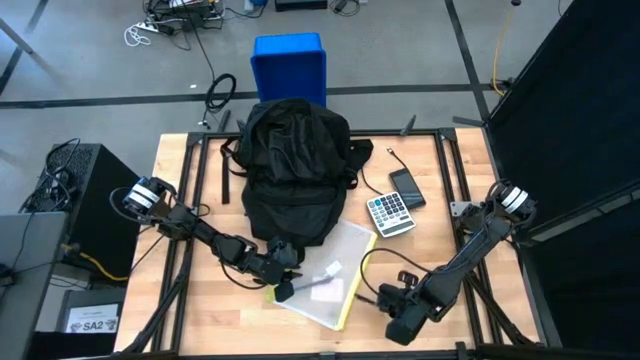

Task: Unpack backpack
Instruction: Put the black ballpen into the yellow zipper pouch

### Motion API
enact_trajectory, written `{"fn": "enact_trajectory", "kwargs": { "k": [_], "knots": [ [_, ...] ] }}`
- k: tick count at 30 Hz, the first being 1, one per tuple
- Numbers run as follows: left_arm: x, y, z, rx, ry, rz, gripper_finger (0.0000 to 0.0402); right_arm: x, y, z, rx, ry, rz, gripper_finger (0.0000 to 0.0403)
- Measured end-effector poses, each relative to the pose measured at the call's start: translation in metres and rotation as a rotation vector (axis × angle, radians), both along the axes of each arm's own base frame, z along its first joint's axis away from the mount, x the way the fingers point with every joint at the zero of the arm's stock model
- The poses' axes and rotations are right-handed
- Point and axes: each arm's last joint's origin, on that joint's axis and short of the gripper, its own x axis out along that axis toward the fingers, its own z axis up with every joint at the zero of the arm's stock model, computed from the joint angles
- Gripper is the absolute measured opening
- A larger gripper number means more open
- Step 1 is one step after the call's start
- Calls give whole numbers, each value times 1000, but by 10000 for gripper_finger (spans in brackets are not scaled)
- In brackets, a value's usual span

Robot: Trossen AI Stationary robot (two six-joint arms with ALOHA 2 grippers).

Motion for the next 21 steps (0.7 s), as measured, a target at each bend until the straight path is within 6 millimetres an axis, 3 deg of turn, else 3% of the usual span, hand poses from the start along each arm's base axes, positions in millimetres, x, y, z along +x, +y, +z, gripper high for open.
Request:
{"fn": "enact_trajectory", "kwargs": {
  "k": [21],
  "knots": [
    [0, 0, 0, 1, 1, -1, 87, 18, -18, -1, -34, -2, 3, 0]
  ]
}}
